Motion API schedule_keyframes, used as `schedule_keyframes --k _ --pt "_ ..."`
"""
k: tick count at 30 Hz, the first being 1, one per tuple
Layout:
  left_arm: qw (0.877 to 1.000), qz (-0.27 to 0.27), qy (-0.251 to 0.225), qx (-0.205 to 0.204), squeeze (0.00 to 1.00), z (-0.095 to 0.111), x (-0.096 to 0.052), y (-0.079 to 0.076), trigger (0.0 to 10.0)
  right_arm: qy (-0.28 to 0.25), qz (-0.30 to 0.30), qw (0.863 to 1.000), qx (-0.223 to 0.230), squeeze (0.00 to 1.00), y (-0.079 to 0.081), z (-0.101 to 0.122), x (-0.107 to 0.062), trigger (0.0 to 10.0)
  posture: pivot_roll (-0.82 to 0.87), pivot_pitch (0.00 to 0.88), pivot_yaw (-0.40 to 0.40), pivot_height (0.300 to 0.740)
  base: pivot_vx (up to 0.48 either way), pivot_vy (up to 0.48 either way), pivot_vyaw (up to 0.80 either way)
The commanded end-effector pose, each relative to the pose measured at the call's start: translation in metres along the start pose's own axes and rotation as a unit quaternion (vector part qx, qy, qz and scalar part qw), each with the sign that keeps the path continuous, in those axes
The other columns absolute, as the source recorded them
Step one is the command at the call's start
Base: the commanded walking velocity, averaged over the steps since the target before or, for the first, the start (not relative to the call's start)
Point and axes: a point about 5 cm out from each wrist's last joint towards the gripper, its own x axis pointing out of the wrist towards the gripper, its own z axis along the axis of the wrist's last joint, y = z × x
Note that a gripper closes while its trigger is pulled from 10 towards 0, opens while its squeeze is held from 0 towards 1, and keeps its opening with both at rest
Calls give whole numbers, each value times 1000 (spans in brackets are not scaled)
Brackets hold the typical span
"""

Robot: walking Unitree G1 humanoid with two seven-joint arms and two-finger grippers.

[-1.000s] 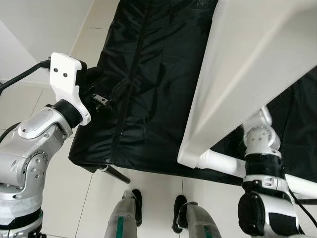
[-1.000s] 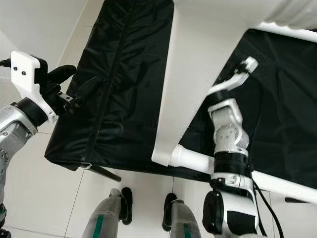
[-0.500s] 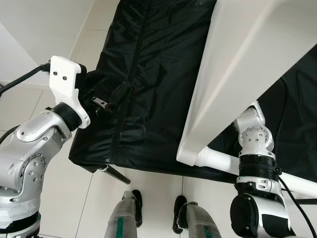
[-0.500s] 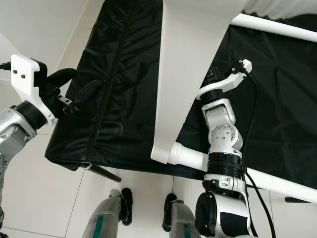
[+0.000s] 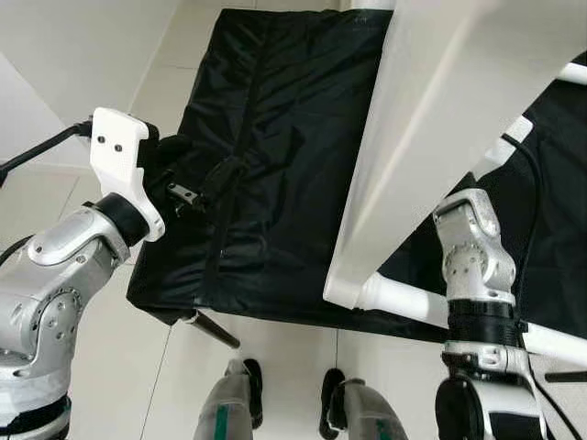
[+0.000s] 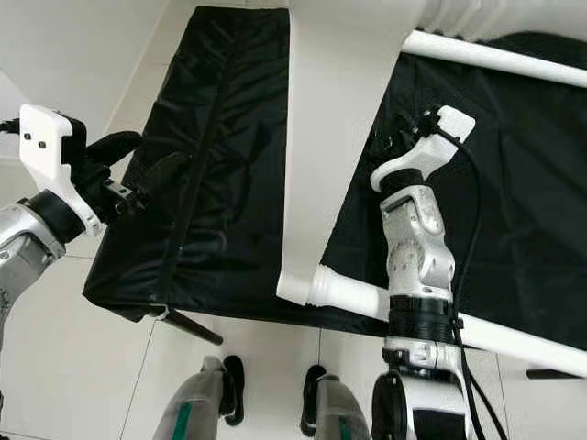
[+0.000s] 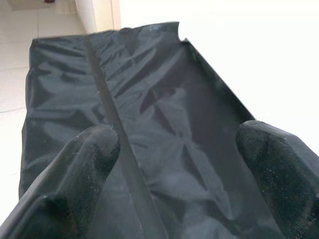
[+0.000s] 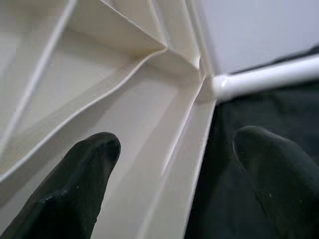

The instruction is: Building children table

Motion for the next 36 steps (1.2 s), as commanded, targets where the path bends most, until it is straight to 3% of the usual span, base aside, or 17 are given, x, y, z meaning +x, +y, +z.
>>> schedule_keyframes --k 1,8,14,19,23,26,30,32,34,35,36 --pt "1000 -28 -3 3 0 0 -4 -7 10000 -7 -3 999 -32 0 4 1 -6 10000 63 182 41 740 0 0 0" --pt "999 -41 14 -5 0 -11 -12 -13 10000 -4 -9 998 -64 0 6 1 -20 10000 54 186 34 740 0 0 0" --pt "995 -94 44 -10 0 -20 -25 -22 10000 9 0 997 -82 0 6 -2 -34 10000 52 196 32 740 0 0 0" --pt "986 -149 66 -25 0 -28 -34 -35 10000 28 38 996 -75 0 7 -6 -42 10000 47 204 30 740 0 0 0" --pt "979 -183 87 -41 0 -35 -43 -42 10000 57 96 992 -55 0 -8 -4 -49 10000 42 208 27 740 0 0 0" --pt "977 -188 88 -45 0 -35 -44 -43 10000 60 109 991 -48 0 -10 -2 -50 10000 42 208 27 740 0 0 0" --pt "968 -222 104 -48 0 -36 -48 -48 10000 86 185 978 -49 0 -22 7 -56 10000 31 201 31 740 0 0 0" --pt "968 -222 104 -48 0 -36 -48 -48 10000 86 185 978 -49 0 -22 7 -56 10000 31 201 31 740 0 0 0" --pt "965 -233 109 -48 0 -36 -48 -50 10000 98 211 971 -61 0 -26 9 -59 10000 30 202 28 740 0 0 0" --pt "963 -242 112 -47 0 -36 -49 -51 10000 111 242 961 -78 0 -29 12 -63 10000 26 202 26 740 0 0 0" --pt "963 -242 112 -47 0 -36 -49 -51 10000 111 242 961 -78 0 -29 12 -63 10000 26 202 26 740 0 0 0"
